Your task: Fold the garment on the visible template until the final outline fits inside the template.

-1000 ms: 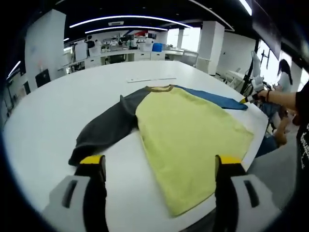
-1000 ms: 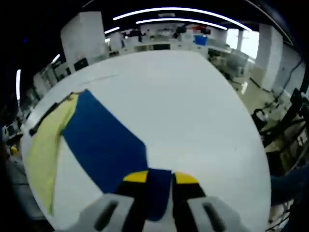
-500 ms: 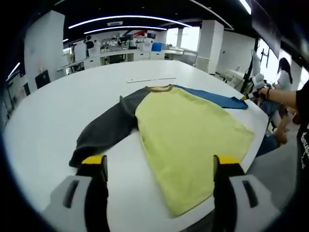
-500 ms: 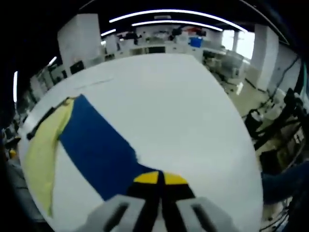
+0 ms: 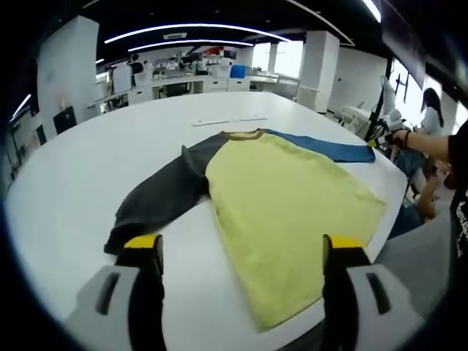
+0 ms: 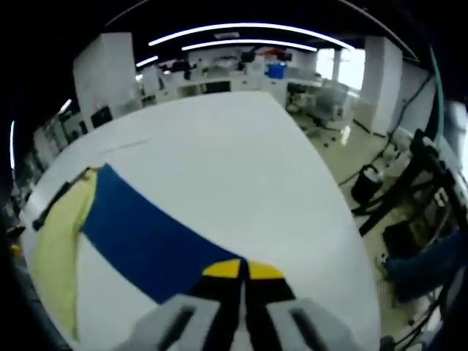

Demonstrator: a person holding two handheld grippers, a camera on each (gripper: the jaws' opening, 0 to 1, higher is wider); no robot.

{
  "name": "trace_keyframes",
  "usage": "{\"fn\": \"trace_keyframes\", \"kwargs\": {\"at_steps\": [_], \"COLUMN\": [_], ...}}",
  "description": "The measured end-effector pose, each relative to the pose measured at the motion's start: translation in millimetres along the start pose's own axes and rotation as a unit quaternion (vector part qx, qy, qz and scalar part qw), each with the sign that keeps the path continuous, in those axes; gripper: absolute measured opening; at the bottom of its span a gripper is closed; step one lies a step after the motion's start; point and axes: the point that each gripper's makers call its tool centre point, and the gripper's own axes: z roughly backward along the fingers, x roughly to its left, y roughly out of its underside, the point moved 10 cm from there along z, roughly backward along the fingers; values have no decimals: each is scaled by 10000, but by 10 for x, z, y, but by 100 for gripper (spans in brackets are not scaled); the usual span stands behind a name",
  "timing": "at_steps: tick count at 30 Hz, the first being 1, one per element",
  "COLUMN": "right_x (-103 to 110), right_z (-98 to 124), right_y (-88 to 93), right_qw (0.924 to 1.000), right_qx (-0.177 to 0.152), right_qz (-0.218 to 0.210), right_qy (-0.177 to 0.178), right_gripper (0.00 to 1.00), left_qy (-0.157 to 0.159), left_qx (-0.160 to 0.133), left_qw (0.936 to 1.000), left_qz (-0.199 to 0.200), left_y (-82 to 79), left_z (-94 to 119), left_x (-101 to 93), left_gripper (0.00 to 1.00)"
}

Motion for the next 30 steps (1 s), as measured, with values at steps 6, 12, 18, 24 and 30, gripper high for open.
{"fn": "trace_keyframes", "kwargs": {"at_steps": [6, 12, 18, 24, 30], "right_x": [-96, -195, -380, -502, -523], "right_z": [-117, -208, -351, -436, -473], "right_y": [-82, -152, -214, -265, -264], "right_qw": [9999, 9997, 9992, 9984, 9980], "right_qx": [43, 70, 113, 83, 92], "right_qz": [8, -120, -96, -66, -32], "right_qy": [97, 203, 371, 549, 622], "right_gripper": [0, 0, 0, 0, 0], "left_qy": [-44, -52, -61, -62, -84], "left_qx": [-24, -15, -18, 1, -5], "left_qw": [10000, 10000, 10000, 10000, 10000], "left_qz": [14, 17, 25, -1, -2], "left_y": [-4, 8, 10, 28, 34], "left_z": [1, 6, 0, -10, -16], "left_x": [8, 36, 29, 52, 103], "left_gripper": [90, 92, 93, 94, 96]}}
